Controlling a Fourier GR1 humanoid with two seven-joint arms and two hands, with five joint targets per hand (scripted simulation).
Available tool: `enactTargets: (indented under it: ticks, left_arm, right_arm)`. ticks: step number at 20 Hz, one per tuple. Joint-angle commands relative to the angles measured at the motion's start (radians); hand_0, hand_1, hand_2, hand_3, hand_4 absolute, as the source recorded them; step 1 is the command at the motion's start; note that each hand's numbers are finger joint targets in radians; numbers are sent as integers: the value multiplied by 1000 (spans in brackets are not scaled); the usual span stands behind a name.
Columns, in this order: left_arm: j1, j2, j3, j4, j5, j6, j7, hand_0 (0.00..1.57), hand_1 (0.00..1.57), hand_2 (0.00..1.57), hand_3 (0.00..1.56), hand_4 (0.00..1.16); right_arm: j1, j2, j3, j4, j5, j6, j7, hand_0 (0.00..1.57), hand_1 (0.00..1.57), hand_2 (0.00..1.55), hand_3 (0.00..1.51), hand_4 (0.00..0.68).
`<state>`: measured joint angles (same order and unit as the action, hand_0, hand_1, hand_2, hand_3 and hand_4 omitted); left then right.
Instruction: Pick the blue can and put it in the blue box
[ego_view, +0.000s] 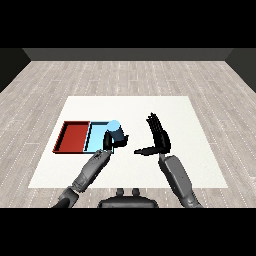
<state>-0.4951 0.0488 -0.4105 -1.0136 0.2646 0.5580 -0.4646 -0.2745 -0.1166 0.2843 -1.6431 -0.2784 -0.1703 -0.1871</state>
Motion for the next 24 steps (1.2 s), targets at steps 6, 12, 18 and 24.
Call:
enactTargets:
  ticks: [6, 12, 18, 24]
  left_arm:
    - [-89, 159, 120, 56, -39, 41, 195, 1534, 1534, 1545, 1479, 1131]
    - [-187, 222, 202, 395, -50, -49, 170, 1571, 1571, 1553, 1474, 1075]
    - [-258, 170, 181, 682, -121, -79, 153, 1571, 1571, 1569, 1486, 1047]
    - [-343, 120, 244, 882, -101, -72, 210, 1571, 1571, 1545, 1443, 964]
  right_arm:
    - [191, -69, -92, -194, -39, 30, -28, 0, 0, 0, 0, 0]
    - [107, -69, -201, -53, -113, 89, -70, 0, 0, 0, 0, 0]
    - [55, -48, -205, 24, -113, 92, -57, 0, 0, 0, 0, 0]
    - [107, -31, -215, 47, -105, 90, -92, 0, 0, 0, 0, 0]
